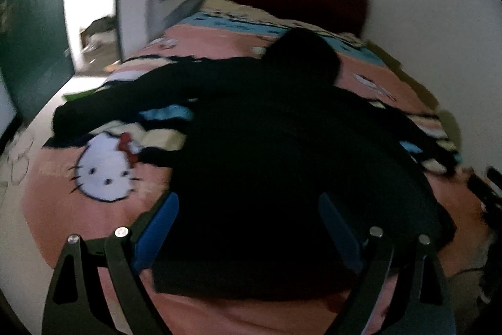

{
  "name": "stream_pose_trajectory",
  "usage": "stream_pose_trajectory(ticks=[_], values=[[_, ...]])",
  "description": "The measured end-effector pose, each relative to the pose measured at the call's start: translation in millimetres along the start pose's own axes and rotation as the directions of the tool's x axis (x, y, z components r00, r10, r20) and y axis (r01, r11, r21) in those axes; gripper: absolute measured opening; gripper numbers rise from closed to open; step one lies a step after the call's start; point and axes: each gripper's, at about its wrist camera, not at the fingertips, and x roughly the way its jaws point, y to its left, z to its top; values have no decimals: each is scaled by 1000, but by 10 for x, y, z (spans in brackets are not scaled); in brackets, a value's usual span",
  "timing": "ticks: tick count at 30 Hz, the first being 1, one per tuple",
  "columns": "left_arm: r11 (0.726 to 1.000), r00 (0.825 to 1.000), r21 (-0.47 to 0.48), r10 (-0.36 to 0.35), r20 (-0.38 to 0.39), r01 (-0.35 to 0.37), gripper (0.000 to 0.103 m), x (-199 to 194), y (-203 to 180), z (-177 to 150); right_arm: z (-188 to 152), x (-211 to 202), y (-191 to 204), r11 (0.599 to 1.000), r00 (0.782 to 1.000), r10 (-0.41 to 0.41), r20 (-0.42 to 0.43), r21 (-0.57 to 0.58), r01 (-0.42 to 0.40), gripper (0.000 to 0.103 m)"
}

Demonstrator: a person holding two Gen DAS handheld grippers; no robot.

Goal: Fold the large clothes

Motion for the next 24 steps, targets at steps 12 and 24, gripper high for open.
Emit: stream_pose_trajectory(ticks=[12, 24], values=[[926, 999, -375, -37, 38, 49, 91, 505, 1614, 442, 331, 145, -44, 1000, 1000, 1, 19, 16, -1, 103], [669, 983, -720, -137, 124, 184, 90, 1593, 2548, 724, 454, 496, -75, 1000, 999, -24, -32, 1, 24, 103]])
